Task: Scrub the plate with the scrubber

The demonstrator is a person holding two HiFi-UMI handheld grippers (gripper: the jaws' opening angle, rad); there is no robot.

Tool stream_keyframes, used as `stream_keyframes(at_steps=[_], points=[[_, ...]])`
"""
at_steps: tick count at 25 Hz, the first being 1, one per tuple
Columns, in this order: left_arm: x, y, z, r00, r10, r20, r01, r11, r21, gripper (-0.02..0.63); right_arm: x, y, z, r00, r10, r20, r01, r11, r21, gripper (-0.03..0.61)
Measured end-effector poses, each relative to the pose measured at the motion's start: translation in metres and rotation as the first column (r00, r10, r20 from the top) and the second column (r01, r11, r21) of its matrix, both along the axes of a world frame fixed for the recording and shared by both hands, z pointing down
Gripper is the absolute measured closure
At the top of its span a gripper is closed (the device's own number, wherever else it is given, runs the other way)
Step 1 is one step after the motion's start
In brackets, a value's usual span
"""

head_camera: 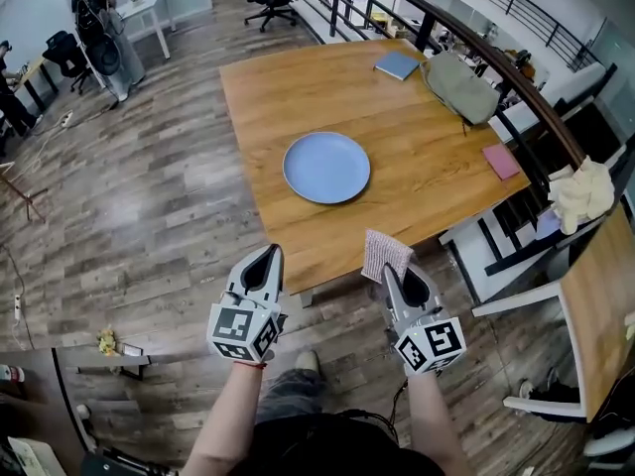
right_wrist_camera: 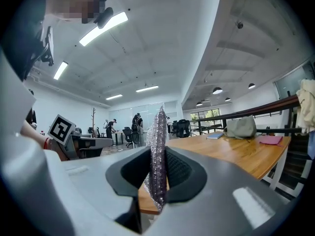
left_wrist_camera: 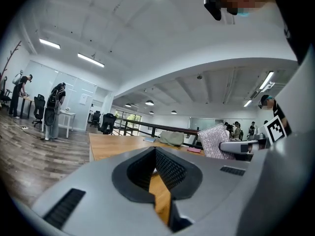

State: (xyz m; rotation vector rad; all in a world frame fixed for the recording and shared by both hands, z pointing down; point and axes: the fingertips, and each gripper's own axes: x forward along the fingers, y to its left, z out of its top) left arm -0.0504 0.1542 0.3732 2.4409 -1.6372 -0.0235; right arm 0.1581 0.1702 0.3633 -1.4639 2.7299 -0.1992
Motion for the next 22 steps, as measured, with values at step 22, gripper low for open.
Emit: stream_keyframes(at_steps=[22], points=[[-0.037, -0.109, 0.026, 0.998, -0.054, 0.029, 0.056, 0.998, -0.037, 0.617, -0.030, -0.133, 0.025, 0.997, -0.069, -0.020, 0.067, 0.996, -0.062, 0.500]])
